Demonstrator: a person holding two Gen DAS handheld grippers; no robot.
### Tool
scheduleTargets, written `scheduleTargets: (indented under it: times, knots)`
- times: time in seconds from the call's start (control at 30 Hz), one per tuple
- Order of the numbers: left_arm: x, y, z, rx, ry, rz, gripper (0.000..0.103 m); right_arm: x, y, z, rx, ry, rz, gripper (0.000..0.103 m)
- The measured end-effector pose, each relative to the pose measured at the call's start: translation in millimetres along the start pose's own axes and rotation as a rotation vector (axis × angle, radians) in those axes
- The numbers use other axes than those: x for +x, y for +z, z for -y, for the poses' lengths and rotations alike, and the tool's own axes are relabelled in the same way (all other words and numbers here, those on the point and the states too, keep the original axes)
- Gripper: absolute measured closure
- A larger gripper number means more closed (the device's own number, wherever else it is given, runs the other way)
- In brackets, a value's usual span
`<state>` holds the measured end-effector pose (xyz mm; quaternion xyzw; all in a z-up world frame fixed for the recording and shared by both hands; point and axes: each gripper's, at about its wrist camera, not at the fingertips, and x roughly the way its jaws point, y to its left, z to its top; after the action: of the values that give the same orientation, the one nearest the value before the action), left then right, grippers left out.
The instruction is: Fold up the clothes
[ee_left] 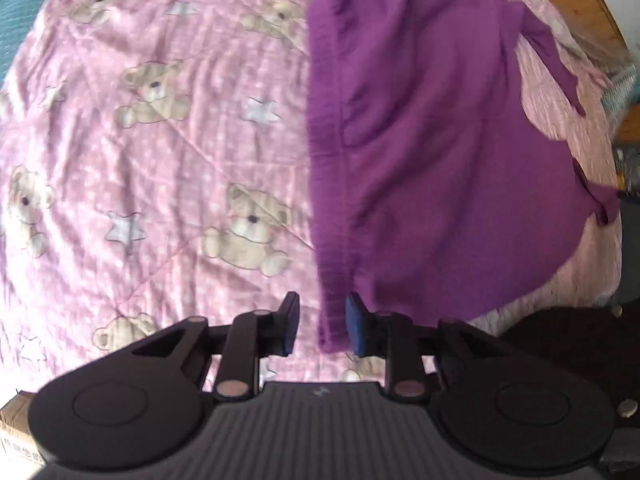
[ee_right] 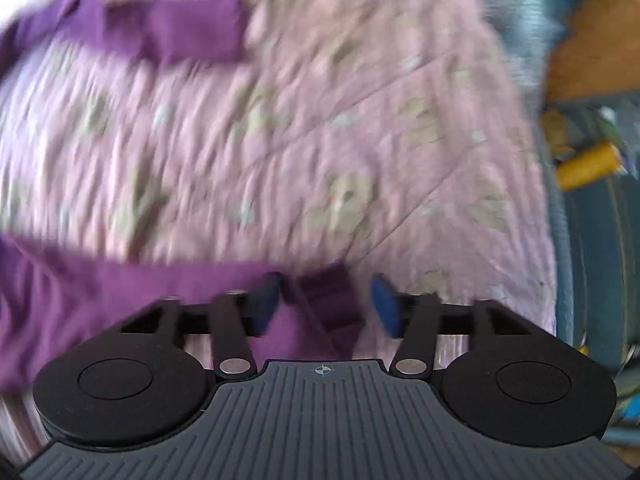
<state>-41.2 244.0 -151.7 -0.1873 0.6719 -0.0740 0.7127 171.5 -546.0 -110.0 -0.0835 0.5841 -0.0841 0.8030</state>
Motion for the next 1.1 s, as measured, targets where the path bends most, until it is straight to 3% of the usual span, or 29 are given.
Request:
scheduleTargets:
  times: [0.07, 0.1, 0.17, 0.23, 0.3, 0.37, 0.53, 0.6, 0.63, 0.67, 0.8, 0.83, 0.9, 0.93, 0.97, 1.07, 1.1]
  knots:
    - [-11.1, 8.4, -16.3, -0.12, -0.013, 0.12, 0.057, -12.8, 12.3, -7.1, 0.046, 0.004, 0.06, 0.033]
    - [-16.6, 12.5, -24.5, -0.179, -0.02, 0.181, 0.056, -18.4, 20.3, -13.3, 0.06, 0.02, 0.086, 0.033]
    - [-19.4, 28.8, -34.0, -0.297, -0.044, 0.294, 0.041, -28.8, 36.7, -28.2, 0.082, 0.056, 0.138, 0.027]
    - [-8.7, 61.5, -28.3, -0.364, -0.128, 0.386, 0.035, -31.1, 57.0, -63.8, 0.039, 0.123, 0.177, 0.018]
    - [12.1, 97.9, -12.2, -0.347, -0.163, 0.417, 0.034, -26.9, 76.7, -106.1, -0.037, 0.182, 0.208, 0.014]
    - [35.5, 134.0, 3.3, -0.32, -0.143, 0.412, 0.034, -16.8, 92.3, -137.5, -0.087, 0.226, 0.221, 0.013]
    - [74.3, 172.6, 37.4, -0.227, -0.023, 0.398, 0.035, 19.4, 131.7, -156.5, 0.003, 0.166, 0.208, 0.013]
    - [79.7, 173.8, 47.3, -0.19, 0.035, 0.417, 0.051, 39.0, 147.2, -147.6, 0.064, 0.146, 0.21, 0.013]
    - [81.0, 173.1, 54.2, -0.167, 0.062, 0.425, 0.069, 47.8, 154.2, -146.8, 0.077, 0.147, 0.211, 0.013]
    - [83.1, 174.5, 62.1, -0.145, 0.079, 0.426, 0.08, 53.1, 158.4, -158.0, 0.028, 0.188, 0.209, 0.013]
    - [77.2, 181.1, 92.3, -0.062, 0.142, 0.463, 0.09, 74.3, 175.2, -202.8, -0.168, 0.352, 0.201, 0.014]
    - [70.5, 183.4, 99.3, -0.045, 0.157, 0.486, 0.091, 79.6, 179.4, -214.0, -0.218, 0.392, 0.199, 0.022]
    - [46.2, 184.9, 104.0, -0.045, 0.169, 0.551, 0.091, 88.7, 187.0, -234.7, -0.311, 0.461, 0.196, 0.062]
    - [26.1, 184.7, 100.7, -0.065, 0.173, 0.597, 0.091, 85.8, 187.3, -236.3, -0.33, 0.453, 0.21, 0.089]
    - [7.9, 180.1, 92.7, -0.089, 0.175, 0.63, 0.091, 77.4, 186.4, -230.2, -0.329, 0.472, 0.241, 0.098]
    - [-33.4, 165.1, 57.6, -0.188, 0.179, 0.68, 0.091, 57.0, 158.0, -209.5, -0.409, 0.491, 0.246, 0.099]
    - [-27.5, 163.3, 53.2, -0.195, 0.188, 0.659, 0.091, 50.8, 145.5, -202.3, -0.446, 0.493, 0.237, 0.099]
